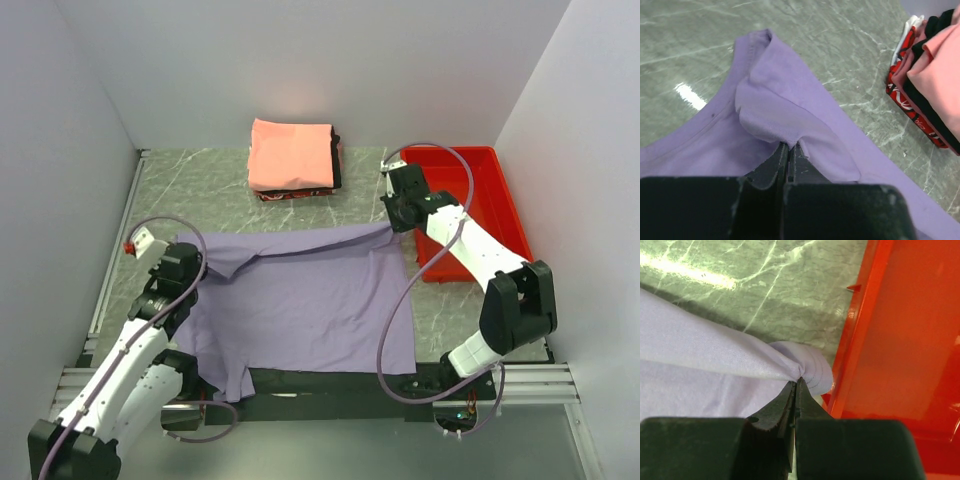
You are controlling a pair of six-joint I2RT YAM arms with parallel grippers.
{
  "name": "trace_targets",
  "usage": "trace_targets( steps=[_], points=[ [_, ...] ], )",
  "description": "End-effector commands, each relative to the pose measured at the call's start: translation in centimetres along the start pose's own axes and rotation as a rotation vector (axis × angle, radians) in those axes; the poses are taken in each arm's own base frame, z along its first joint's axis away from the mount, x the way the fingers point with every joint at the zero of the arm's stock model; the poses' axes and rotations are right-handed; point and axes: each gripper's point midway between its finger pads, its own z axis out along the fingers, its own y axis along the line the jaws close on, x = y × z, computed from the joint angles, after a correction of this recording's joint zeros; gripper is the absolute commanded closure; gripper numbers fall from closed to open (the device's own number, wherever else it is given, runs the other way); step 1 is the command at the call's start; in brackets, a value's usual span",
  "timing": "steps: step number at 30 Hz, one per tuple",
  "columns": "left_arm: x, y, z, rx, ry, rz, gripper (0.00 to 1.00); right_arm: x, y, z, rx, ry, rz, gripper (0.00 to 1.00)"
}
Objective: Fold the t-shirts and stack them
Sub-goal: Fold the tshirt
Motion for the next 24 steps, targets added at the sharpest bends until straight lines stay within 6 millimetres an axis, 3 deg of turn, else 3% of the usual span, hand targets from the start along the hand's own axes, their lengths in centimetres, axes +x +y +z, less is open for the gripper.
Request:
trace_targets(
  steps=[1, 8, 12, 13, 14, 15, 16, 17, 19, 21, 24],
  points=[
    [0.2, 1.8, -0.7, -0.066, 0.003, -0.046, 0.99, -0.4, -0.5, -1.5, 0.033, -0.034, 0.012, 1.0],
    [2.1, 4.4, -1.2, -0.198, 0.07, -0.09, 0.99, 2.0, 0.3, -1.2, 0.108, 0.022, 0.025, 0.97],
    [2.8, 6.3, -2.1, -0.32, 0.093, -0.204, 0.95, 5.5, 0.4, -2.0, 0.186, 0.071, 0.066, 0.73],
    [1.9, 6.6, -2.4, -0.348, 0.064, -0.216, 0.88, 6.0, 0.5, -2.4, 0.196, 0.076, 0.069, 0.7],
    [1.7, 7.6, -3.0, -0.399, 0.057, -0.2, 0.67, 6.5, 0.4, -3.1, 0.208, 0.073, 0.098, 0.66],
    [1.1, 7.7, -3.3, -0.414, 0.041, -0.208, 0.58, 7.0, 0.8, -3.6, 0.203, 0.081, 0.083, 0.62],
    [0.0, 6.9, -3.5, -0.404, 0.018, -0.227, 0.48, 7.1, 1.3, -4.0, 0.183, 0.073, 0.078, 0.49],
    [-0.5, 6.5, -3.7, -0.398, 0.012, -0.226, 0.25, 6.6, 1.7, -4.6, 0.159, 0.05, 0.083, 0.41],
    [-1.6, 5.1, -3.8, -0.362, 0.006, -0.228, 0.16, 5.9, 3.4, -5.3, 0.072, 0.024, 0.079, 0.32],
    [-2.3, 3.6, -3.6, -0.311, 0.008, -0.213, 0.01, 4.3, 3.9, -6.0, 0.03, -0.035, 0.097, 0.29],
    [-3.1, 0.7, -2.6, -0.207, 0.003, -0.183, 0.01, 1.8, 4.2, -6.7, -0.001, -0.107, 0.164, 0.23]
  ],
)
